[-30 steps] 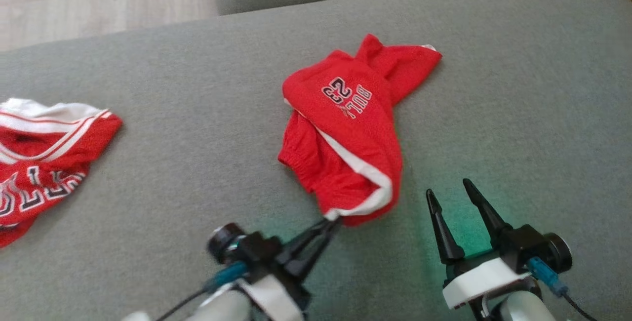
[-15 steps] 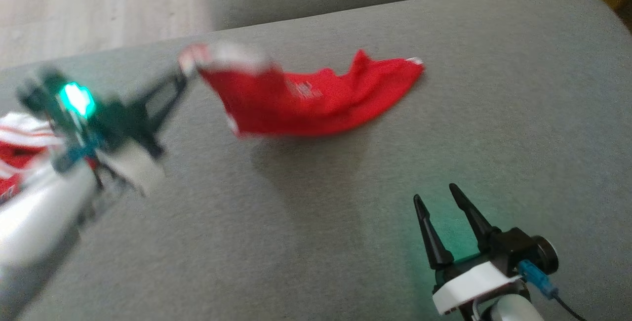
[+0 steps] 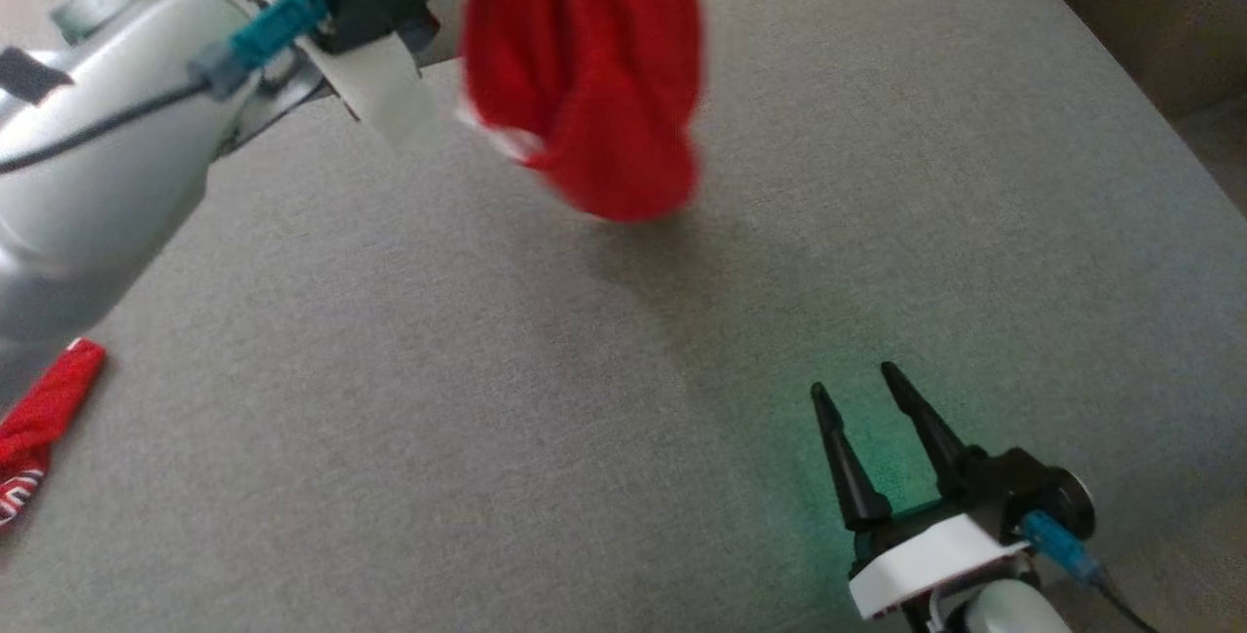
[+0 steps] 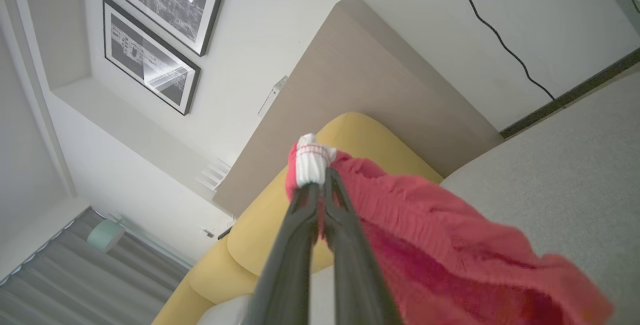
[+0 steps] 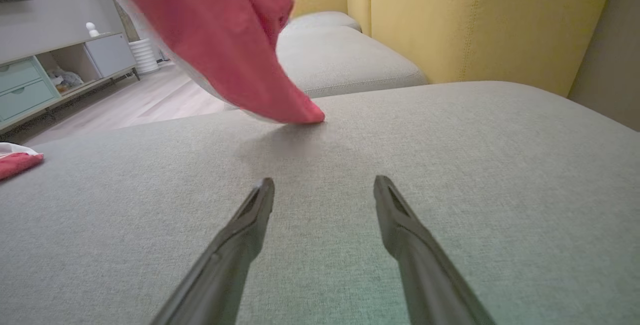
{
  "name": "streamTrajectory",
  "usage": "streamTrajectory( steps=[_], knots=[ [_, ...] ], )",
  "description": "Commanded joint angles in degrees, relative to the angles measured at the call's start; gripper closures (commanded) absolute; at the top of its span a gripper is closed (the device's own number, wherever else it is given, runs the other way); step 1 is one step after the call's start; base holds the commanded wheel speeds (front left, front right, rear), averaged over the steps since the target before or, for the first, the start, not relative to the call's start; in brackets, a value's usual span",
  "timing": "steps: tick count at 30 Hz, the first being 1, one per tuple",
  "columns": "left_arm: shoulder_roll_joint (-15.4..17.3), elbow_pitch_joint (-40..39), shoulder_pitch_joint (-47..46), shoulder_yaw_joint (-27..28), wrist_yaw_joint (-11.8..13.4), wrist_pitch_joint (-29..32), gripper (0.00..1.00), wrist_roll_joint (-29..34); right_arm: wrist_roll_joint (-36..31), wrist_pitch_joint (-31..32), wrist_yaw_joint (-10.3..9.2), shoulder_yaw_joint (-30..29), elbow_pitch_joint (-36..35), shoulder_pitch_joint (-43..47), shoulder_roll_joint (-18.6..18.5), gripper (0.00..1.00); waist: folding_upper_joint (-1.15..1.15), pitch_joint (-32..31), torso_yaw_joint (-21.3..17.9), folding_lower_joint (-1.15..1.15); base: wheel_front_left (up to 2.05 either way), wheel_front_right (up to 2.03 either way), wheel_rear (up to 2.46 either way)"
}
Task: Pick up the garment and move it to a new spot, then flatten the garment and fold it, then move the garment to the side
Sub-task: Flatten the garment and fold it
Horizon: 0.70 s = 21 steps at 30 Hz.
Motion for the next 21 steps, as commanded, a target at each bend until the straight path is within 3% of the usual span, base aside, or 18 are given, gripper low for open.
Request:
streamTrajectory(
  steps=[1,5,10,16,21],
  knots=[
    [2.8,-0.3,-3.3,1.6,0.1,-0.8,1.0,-1.6,0.5,-0.4,-0.04,0.6,-2.1,-1.3,-0.3,0.0,0.0,0.0,0.7,0.0,0.0,0.0,0.0],
    [6.3,-2.9,0.3,-2.4,0.1,-0.6,1.0,-8.2,0.6,-0.4,-0.04,-0.2,-2.5,-1.3,-0.3,0.0,0.0,0.8,2.6,0.0,0.0,0.0,0.0],
    [14.2,-10.0,11.3,-3.9,0.7,1.0,1.0,-18.5,0.3,-0.4,-0.04,-1.6,-3.1,-1.4,-0.3,0.0,0.0,2.6,6.2,0.0,0.0,0.0,0.0],
    [21.4,-21.1,28.8,-5.4,8.7,-1.0,1.0,-28.1,-0.7,-0.4,-0.04,-3.0,-4.2,-2.5,-0.3,0.0,0.0,4.6,11.4,0.0,0.0,0.0,0.0],
    [21.1,-27.1,39.8,-7.0,14.3,-5.1,1.0,-32.7,-2.7,-0.4,-0.04,-5.3,-4.3,-6.2,-0.3,0.0,0.0,5.7,16.9,0.0,0.0,0.0,0.0]
  ],
)
